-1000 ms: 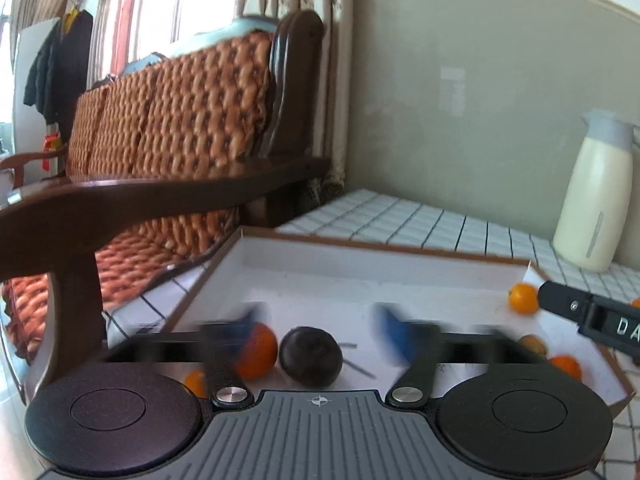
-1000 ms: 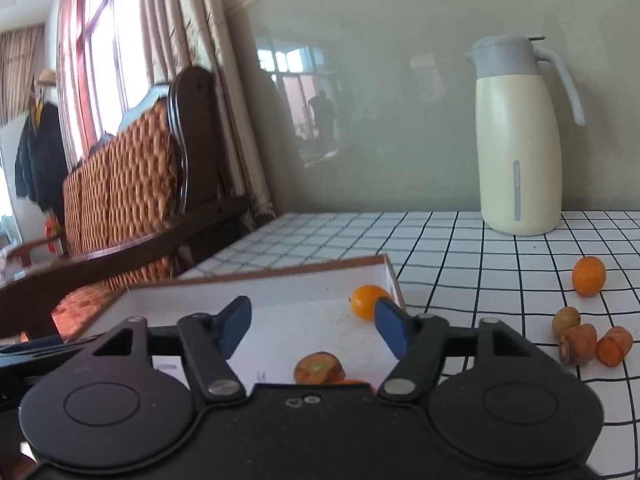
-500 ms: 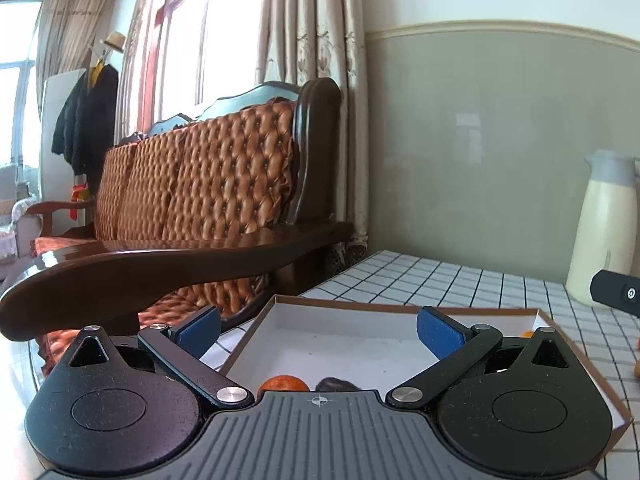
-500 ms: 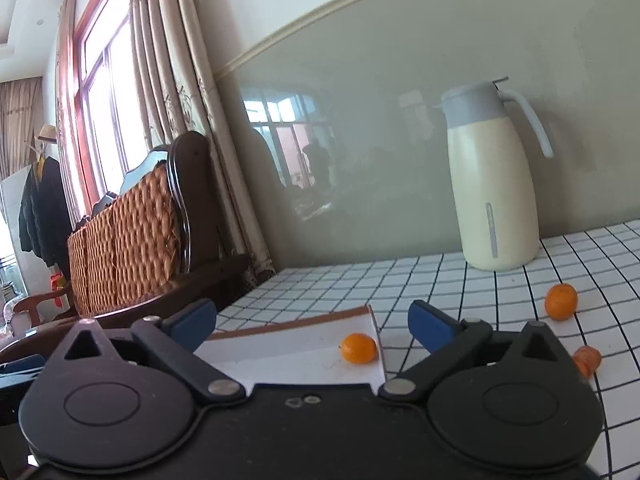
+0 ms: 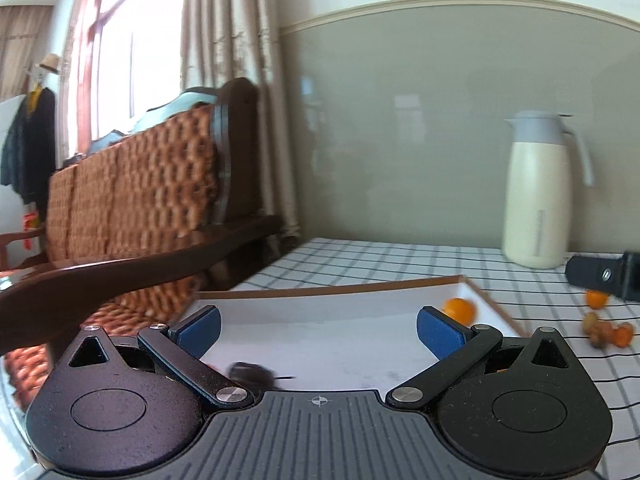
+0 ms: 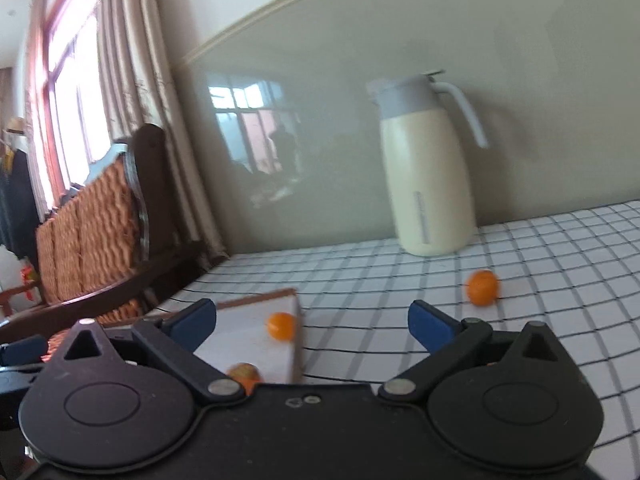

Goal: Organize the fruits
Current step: 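Move both open grippers from the box back to the fruit pile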

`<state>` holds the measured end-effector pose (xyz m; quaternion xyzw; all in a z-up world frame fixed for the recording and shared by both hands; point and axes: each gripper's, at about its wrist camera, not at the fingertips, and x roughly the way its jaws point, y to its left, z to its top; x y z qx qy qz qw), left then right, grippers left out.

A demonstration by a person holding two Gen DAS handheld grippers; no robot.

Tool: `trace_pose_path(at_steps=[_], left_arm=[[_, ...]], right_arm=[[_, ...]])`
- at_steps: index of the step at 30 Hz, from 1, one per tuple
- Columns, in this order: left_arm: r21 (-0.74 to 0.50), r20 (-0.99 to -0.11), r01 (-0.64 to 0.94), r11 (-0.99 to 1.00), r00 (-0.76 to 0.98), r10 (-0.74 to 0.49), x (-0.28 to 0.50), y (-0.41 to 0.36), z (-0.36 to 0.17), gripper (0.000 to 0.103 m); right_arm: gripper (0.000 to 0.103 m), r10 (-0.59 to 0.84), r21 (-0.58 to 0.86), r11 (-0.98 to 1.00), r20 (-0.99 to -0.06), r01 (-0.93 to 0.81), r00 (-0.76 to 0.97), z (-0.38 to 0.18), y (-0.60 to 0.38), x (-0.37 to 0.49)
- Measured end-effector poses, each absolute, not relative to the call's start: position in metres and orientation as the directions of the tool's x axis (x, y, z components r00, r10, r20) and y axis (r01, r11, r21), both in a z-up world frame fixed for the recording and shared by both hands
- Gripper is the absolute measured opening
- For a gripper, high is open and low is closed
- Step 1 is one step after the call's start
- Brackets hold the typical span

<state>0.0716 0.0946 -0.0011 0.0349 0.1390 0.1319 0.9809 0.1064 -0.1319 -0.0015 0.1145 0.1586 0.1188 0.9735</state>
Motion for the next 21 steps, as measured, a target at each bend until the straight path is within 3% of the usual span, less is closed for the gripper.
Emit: trace_pose_path(at_steps=[3, 7, 11, 16, 21], left_arm=[[0.095, -0.272, -0.21, 0.973, 0.935, 0.228, 0.075, 0.08, -0.001, 0.103], [0.086, -0.277, -0.165, 0.983, 0.943, 0.182, 0.077, 0.06, -0.002, 0.103], [0.085, -0.283, -0.127, 0.988, 0.948, 0.146, 0.081, 0.041, -0.004, 0.103], [0.075, -0.298, -0.066, 0.995, 0.951, 0.085, 0.086, 0.022, -0.005, 0.103], [0.074, -0.304, -0.01, 0.997, 0.952, 0.032, 0.089, 0.002, -0.008, 0.103]], right_arm=[[0.093, 0.221, 0.229, 0.961, -0.302, -0.155, 0.927, -0.001, -0.146, 0.101], [0.073, 0.18, 0.228, 0.967, -0.322, -0.109, 0.929, -0.002, -0.167, 0.097], [0.063, 0.143, 0.238, 0.969, -0.347, -0.061, 0.927, -0.006, -0.186, 0.095], [0.041, 0.105, 0.23, 0.973, -0.369, -0.019, 0.924, -0.009, -0.203, 0.093], [0.034, 0.08, 0.218, 0.976, -0.4, 0.01, 0.913, -0.015, -0.216, 0.095]])
